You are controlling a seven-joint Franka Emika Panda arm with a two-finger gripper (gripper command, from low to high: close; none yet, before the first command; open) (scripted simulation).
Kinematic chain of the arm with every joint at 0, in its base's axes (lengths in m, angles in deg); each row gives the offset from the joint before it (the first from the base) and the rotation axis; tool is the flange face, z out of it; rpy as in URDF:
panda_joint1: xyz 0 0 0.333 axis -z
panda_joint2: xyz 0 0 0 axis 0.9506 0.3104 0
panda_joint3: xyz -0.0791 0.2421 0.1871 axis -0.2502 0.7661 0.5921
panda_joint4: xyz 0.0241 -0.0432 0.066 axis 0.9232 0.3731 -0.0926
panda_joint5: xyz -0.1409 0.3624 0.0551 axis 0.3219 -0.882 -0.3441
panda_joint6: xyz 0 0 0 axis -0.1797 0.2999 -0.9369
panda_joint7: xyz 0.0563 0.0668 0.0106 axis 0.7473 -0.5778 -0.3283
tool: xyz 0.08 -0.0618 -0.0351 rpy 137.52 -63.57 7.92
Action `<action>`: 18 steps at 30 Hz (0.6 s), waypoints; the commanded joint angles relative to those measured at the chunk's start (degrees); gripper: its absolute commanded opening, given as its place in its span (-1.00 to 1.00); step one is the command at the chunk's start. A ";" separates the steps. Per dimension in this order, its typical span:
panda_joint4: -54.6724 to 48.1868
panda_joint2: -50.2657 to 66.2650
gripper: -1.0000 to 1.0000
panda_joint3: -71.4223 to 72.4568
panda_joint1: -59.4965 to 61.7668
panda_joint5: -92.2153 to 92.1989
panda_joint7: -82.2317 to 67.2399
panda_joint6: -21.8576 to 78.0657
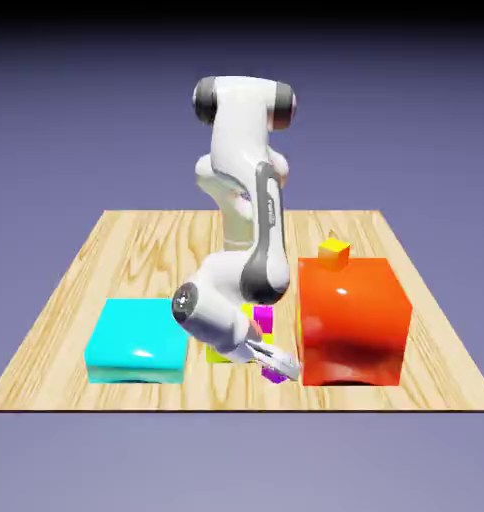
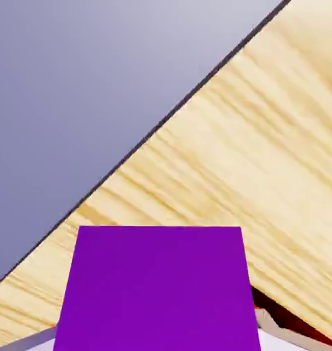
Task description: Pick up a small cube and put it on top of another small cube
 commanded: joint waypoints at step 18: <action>-12.23 -5.81 -1.00 20.28 -1.93 45.03 -32.30 15.65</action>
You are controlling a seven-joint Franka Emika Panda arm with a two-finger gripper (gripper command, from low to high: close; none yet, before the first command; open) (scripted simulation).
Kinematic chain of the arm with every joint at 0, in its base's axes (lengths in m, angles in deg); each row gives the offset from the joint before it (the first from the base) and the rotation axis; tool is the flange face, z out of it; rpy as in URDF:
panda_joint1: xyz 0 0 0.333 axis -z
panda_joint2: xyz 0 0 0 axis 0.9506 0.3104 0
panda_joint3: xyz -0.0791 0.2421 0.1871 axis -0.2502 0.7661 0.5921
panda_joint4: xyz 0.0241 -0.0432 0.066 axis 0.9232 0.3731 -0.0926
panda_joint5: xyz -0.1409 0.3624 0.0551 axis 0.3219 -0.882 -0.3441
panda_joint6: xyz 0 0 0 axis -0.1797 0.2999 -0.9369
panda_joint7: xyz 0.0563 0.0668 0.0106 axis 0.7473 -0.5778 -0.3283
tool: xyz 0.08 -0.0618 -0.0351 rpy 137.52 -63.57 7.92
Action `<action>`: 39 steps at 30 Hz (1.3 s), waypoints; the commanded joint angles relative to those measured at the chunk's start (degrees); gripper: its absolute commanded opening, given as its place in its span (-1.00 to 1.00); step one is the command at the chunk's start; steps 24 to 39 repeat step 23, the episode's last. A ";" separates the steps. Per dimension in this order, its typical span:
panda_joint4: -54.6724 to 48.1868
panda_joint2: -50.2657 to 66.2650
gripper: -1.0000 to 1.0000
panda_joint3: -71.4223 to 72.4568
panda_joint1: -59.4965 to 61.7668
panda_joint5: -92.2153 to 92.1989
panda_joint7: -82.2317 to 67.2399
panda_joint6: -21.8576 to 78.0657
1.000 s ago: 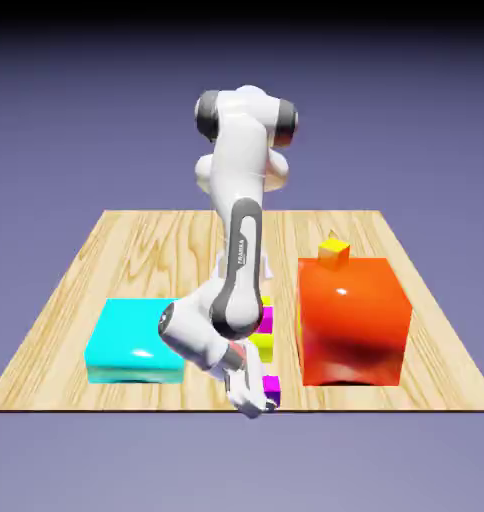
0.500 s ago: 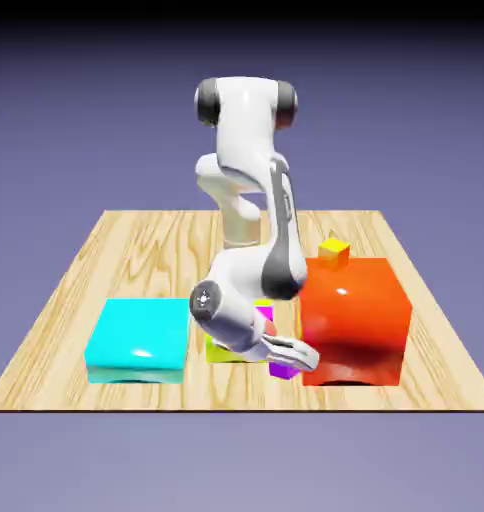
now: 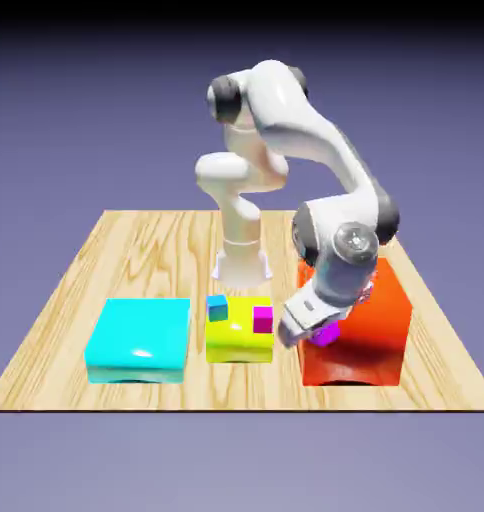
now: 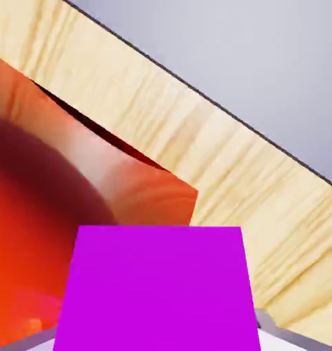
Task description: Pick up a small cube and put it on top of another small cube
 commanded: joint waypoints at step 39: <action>26.78 -25.33 1.00 13.28 -10.61 7.79 3.55 13.44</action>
